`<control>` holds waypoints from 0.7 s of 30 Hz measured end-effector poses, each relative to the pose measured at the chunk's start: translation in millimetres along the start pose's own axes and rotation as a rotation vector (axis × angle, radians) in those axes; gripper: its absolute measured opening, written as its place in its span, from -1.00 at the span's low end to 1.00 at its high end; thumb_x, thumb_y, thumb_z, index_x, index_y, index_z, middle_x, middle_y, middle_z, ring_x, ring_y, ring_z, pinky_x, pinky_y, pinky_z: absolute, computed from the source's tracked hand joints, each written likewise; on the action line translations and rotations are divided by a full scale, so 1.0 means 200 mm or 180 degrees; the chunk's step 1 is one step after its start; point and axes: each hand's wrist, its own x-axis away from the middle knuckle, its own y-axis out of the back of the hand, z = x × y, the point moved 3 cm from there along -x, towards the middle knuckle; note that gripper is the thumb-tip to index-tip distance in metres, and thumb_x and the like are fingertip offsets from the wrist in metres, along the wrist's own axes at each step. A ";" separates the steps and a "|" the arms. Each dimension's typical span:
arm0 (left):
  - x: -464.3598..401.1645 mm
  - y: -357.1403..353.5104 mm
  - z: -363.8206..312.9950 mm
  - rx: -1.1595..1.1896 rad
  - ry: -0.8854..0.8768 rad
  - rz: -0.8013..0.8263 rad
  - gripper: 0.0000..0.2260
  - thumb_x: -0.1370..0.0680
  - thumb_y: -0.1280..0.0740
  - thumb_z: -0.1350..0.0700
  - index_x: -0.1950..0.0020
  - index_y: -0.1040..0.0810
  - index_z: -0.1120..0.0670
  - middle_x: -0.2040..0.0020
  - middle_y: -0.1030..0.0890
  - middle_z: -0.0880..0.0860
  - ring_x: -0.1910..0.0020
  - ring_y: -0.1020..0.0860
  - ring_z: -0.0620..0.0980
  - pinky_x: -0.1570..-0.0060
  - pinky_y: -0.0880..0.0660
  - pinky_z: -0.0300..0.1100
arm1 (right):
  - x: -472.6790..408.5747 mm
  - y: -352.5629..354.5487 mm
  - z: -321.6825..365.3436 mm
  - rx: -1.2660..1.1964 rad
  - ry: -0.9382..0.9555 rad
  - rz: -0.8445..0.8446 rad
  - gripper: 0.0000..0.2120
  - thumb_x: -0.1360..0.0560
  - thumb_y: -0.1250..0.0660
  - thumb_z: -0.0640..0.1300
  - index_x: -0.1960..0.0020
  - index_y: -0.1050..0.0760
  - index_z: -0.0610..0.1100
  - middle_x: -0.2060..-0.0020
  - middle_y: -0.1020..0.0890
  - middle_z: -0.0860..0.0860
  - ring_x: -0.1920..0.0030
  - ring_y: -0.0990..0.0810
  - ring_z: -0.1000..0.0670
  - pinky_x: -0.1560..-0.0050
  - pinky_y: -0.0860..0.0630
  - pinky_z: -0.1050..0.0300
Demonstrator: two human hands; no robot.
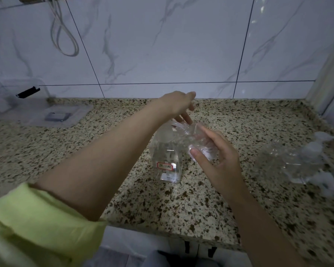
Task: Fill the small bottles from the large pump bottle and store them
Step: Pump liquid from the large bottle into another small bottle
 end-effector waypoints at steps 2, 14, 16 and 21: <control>0.00 -0.01 0.00 -0.0089 0.0059 0.0045 -0.48 -0.70 0.07 -0.17 -0.25 -0.58 0.09 0.12 -0.73 0.03 0.01 -0.65 0.03 -0.03 -0.44 -0.10 | 0.01 0.00 0.00 0.0023 0.0034 -0.0007 -0.46 -0.53 -0.44 0.00 -0.48 -0.45 0.00 -0.18 -0.62 0.05 -0.21 -0.60 -0.04 -0.30 -0.55 -0.11; -0.03 -0.01 0.03 0.0013 0.0181 0.0052 -0.47 -0.69 0.06 -0.18 -0.20 -0.60 0.08 0.16 -0.73 0.02 -0.02 -0.65 0.06 0.11 -0.41 -0.13 | 0.00 -0.01 -0.01 -0.0133 0.0021 -0.0008 -0.47 -0.51 -0.45 0.03 -0.46 -0.46 0.06 -0.21 -0.61 0.09 -0.25 -0.60 -0.06 -0.29 -0.55 -0.18; -0.03 -0.01 0.02 -0.0067 0.0206 0.0057 -0.47 -0.69 0.07 -0.18 -0.21 -0.60 0.09 0.15 -0.73 0.02 -0.02 -0.65 0.06 0.15 -0.40 -0.13 | 0.00 -0.01 -0.01 -0.0114 0.0021 0.0008 -0.47 -0.52 -0.45 0.03 -0.46 -0.45 0.04 -0.23 -0.60 0.08 -0.29 -0.59 -0.04 -0.31 -0.55 -0.15; -0.05 -0.02 0.03 -0.0098 0.0256 0.0122 -0.46 -0.68 0.07 -0.20 -0.18 -0.61 0.07 0.18 -0.71 0.00 -0.04 -0.64 0.09 0.00 -0.47 -0.09 | 0.00 -0.01 -0.01 -0.0114 0.0032 0.0028 -0.47 -0.52 -0.45 0.02 -0.47 -0.45 0.02 -0.24 -0.60 0.07 -0.29 -0.59 -0.05 -0.33 -0.54 -0.15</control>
